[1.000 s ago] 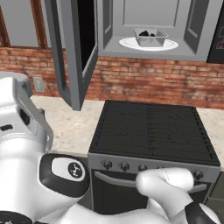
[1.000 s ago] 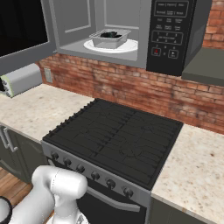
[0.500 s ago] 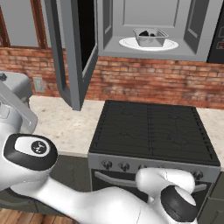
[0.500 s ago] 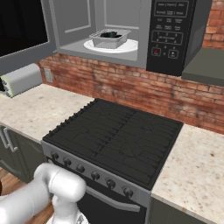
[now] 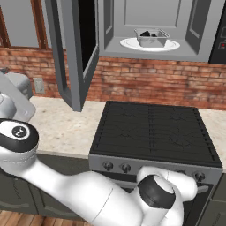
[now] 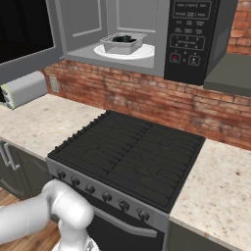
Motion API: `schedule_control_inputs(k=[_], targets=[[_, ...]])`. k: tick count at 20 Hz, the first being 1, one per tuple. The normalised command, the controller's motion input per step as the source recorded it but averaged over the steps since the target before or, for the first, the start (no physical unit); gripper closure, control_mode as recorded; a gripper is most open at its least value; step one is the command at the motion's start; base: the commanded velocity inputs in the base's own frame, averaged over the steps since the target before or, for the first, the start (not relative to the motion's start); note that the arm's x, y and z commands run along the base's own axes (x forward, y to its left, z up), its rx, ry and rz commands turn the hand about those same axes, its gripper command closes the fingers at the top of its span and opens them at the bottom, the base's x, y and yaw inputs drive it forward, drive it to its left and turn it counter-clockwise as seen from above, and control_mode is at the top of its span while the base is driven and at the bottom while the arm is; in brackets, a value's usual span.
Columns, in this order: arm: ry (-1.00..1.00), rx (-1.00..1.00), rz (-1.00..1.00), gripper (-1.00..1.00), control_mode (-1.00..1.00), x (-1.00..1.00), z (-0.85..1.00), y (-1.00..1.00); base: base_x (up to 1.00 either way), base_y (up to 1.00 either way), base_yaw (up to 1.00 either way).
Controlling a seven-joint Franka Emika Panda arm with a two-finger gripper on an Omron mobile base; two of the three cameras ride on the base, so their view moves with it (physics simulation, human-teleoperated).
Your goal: Place the tupperware containing the fish and eggplant meal in the microwave. Close the microwave door and press the start button to reheat the meal.
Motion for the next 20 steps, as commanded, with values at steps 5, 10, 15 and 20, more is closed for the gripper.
schedule_control_inputs(k=[5, 10, 15, 20], targets=[[0.00, 0.00, -0.18, -1.00, -1.00, 0.64, -0.01, -0.03, 0.00, 0.00, 0.00], [0.00, 0.00, -0.25, -1.00, -1.00, 0.14, 0.00, -0.47, 0.00, 0.00, 0.00], [-0.13, 0.02, -0.30, -1.00, -1.00, -0.25, 0.00, -0.92, 0.00, 0.00, 0.00], [-0.15, 0.06, -0.27, -1.00, -1.00, -0.05, 0.06, -1.00, 0.00, 0.00, 0.00]])
